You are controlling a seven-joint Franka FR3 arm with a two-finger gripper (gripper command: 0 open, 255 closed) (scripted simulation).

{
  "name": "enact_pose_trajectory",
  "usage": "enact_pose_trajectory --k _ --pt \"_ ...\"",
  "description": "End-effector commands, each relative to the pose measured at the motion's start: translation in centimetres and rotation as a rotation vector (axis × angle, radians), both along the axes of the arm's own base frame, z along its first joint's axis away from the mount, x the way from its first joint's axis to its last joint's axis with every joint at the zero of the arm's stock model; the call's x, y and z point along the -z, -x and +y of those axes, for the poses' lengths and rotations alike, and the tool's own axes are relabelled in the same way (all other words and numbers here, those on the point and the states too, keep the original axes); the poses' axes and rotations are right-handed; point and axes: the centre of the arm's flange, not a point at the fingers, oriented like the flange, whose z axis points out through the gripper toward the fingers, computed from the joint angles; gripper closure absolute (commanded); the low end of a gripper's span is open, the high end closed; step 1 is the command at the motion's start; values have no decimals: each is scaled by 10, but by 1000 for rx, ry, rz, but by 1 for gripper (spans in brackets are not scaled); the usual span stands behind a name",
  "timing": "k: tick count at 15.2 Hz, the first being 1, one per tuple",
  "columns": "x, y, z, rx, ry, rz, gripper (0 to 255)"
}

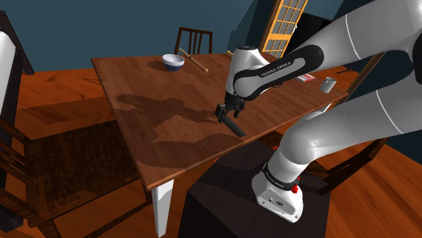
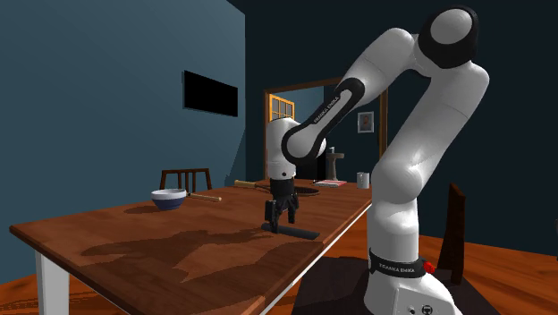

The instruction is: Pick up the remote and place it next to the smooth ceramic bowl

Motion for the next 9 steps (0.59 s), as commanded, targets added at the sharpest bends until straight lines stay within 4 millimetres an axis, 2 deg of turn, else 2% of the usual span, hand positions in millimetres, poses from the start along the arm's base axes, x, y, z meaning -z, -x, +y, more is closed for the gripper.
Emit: enact_pose_trajectory --k 1,5,6,9 --pt "1 0 0 0 0 0 0" --pt "1 0 0 0 0 0 0" --pt "1 0 0 0 0 0 255" --pt "1 0 0 0 0 0 255"
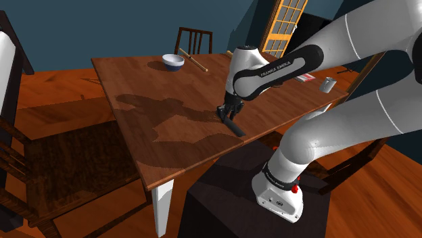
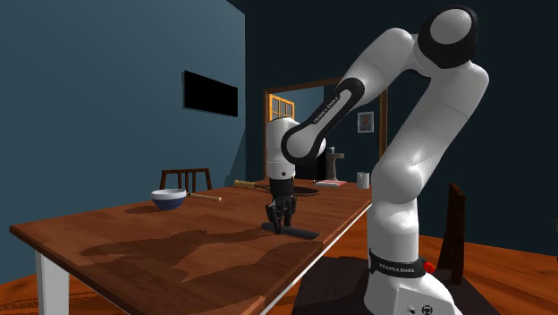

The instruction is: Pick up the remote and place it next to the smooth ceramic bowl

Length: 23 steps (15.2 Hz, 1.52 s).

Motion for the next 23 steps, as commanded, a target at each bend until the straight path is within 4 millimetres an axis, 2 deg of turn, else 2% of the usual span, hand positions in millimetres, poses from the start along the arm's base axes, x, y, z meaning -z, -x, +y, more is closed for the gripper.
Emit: enact_pose_trajectory --k 1,6,23 --pt "1 1 0 1 0 5 255" --pt "2 1 0 0 0 5 255" --pt "-88 1 0 0 0 5 255"
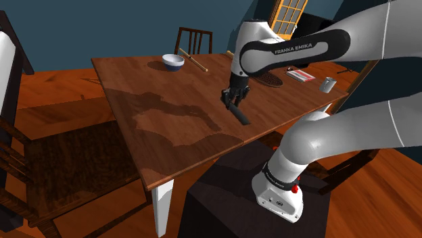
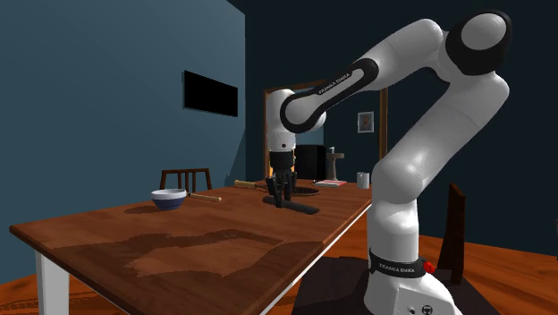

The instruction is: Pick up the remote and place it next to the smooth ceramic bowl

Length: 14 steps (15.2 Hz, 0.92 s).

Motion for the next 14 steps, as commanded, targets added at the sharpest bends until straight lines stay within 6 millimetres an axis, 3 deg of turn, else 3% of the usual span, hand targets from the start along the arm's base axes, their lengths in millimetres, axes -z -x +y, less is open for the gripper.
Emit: enact_pose_trajectory --k 1,12,14 --pt "-10 0 0 0 0 1 255" --pt "-64 0 0 0 0 1 255" --pt "-64 -25 -7 0 0 1 255"
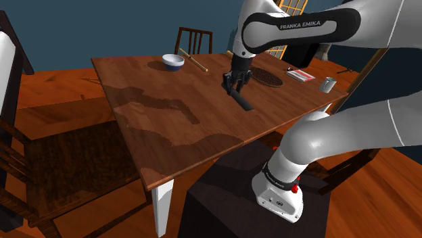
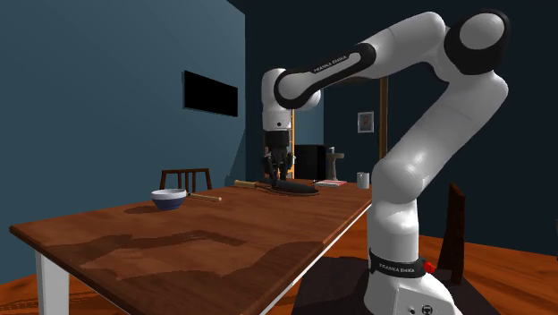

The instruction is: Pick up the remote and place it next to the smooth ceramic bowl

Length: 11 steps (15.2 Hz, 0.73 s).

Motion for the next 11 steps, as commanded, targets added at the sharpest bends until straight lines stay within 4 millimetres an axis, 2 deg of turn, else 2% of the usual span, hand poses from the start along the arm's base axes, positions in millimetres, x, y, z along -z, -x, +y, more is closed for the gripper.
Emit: enact_pose_trajectory --k 1,11 --pt "0 -21 -5 0 0 1 255" --pt "0 -148 -41 0 0 1 255"
